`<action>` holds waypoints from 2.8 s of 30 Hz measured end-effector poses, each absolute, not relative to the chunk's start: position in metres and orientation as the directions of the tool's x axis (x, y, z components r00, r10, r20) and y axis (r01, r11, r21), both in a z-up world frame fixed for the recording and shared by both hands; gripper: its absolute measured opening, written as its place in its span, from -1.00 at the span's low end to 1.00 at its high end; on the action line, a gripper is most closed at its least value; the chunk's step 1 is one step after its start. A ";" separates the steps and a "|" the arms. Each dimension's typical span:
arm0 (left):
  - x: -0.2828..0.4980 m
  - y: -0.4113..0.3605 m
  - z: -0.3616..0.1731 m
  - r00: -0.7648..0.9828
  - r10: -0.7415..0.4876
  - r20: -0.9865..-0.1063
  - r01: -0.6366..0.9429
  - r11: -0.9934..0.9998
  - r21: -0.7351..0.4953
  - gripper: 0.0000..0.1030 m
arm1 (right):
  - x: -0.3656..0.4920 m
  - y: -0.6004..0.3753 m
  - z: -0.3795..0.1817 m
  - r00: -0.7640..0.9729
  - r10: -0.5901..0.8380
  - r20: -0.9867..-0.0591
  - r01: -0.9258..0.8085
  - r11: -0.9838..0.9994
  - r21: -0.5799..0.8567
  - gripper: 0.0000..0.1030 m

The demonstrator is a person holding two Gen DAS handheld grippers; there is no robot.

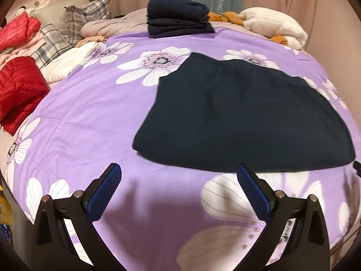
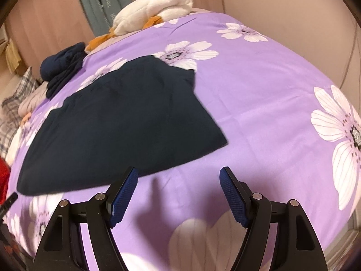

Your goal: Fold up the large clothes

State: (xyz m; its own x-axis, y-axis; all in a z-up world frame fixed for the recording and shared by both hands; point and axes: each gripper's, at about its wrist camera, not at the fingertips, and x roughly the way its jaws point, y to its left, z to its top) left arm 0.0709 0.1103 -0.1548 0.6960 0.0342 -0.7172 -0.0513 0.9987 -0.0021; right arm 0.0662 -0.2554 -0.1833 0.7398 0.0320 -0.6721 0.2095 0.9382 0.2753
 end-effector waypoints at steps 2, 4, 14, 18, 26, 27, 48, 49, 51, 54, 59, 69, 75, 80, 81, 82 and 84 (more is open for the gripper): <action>0.067 0.105 -0.150 0.689 0.037 -0.724 -0.048 0.999 0.006 0.99 | 0.064 -0.246 -0.178 0.733 0.063 -0.677 0.164 0.950 0.266 0.48; 0.064 0.100 -0.146 0.679 0.042 -0.733 -0.052 0.999 0.009 0.99 | 0.061 -0.237 -0.173 0.731 0.090 -0.676 0.121 0.958 0.258 0.63; 0.044 0.080 -0.112 0.655 0.033 -0.755 -0.053 0.999 -0.001 0.99 | 0.043 -0.198 -0.134 0.760 0.166 -0.628 -0.031 0.975 0.220 0.98; 0.035 0.069 -0.090 0.655 0.106 -0.748 -0.084 0.994 0.067 0.99 | 0.032 -0.184 -0.115 0.780 0.190 -0.596 -0.089 0.977 0.196 0.98; 0.006 0.044 -0.046 0.710 0.006 -0.704 0.022 0.999 0.031 0.99 | 0.015 -0.166 -0.082 0.802 0.179 -0.570 -0.104 0.981 0.161 0.98; 0.003 0.041 -0.040 0.715 0.000 -0.699 0.029 0.999 0.030 0.99 | 0.013 -0.165 -0.076 0.805 0.163 -0.570 -0.088 0.984 0.158 0.98; -0.042 0.015 0.046 0.792 -0.008 -0.610 0.053 0.997 0.057 0.99 | -0.033 -0.136 0.004 0.858 0.207 -0.469 -0.186 0.978 0.092 0.98; -0.044 0.015 0.048 0.795 -0.007 -0.607 0.053 0.997 0.057 0.99 | -0.034 -0.136 0.004 0.856 0.216 -0.469 -0.192 0.976 0.099 0.98; -0.046 0.015 0.049 0.796 -0.010 -0.605 0.056 0.997 0.058 0.99 | -0.033 -0.138 0.005 0.850 0.225 -0.476 -0.196 0.974 0.110 0.98; -0.048 0.016 0.052 0.798 -0.005 -0.602 0.052 0.997 0.061 0.99 | -0.032 -0.141 0.005 0.849 0.221 -0.480 -0.186 0.975 0.119 0.98; -0.051 0.014 0.055 0.802 0.001 -0.598 0.047 0.997 0.064 0.99 | -0.036 -0.145 0.007 0.849 0.219 -0.480 -0.177 0.975 0.133 0.98; -0.054 0.007 0.055 0.805 0.003 -0.593 0.055 0.995 0.080 0.99 | -0.041 -0.144 0.010 0.857 0.226 -0.464 -0.188 0.974 0.127 0.98; -0.055 0.005 0.055 0.809 0.004 -0.588 0.056 0.995 0.084 0.99 | -0.041 -0.145 0.010 0.856 0.228 -0.464 -0.190 0.974 0.126 0.98; -0.055 0.004 0.055 0.808 0.000 -0.589 0.059 0.995 0.082 0.99 | -0.042 -0.143 0.009 0.855 0.233 -0.464 -0.200 0.972 0.120 0.98; -0.054 0.004 0.055 0.808 -0.001 -0.590 0.060 0.995 0.081 0.99 | -0.042 -0.142 0.009 0.854 0.234 -0.464 -0.202 0.972 0.119 0.98; -0.054 0.004 0.055 0.806 -0.003 -0.591 0.062 0.995 0.079 0.99 | -0.042 -0.142 0.009 0.855 0.234 -0.464 -0.202 0.972 0.118 0.98; -0.054 0.003 0.055 0.806 -0.002 -0.592 0.061 0.995 0.080 0.99 | -0.041 -0.142 0.009 0.854 0.236 -0.463 -0.204 0.972 0.118 0.98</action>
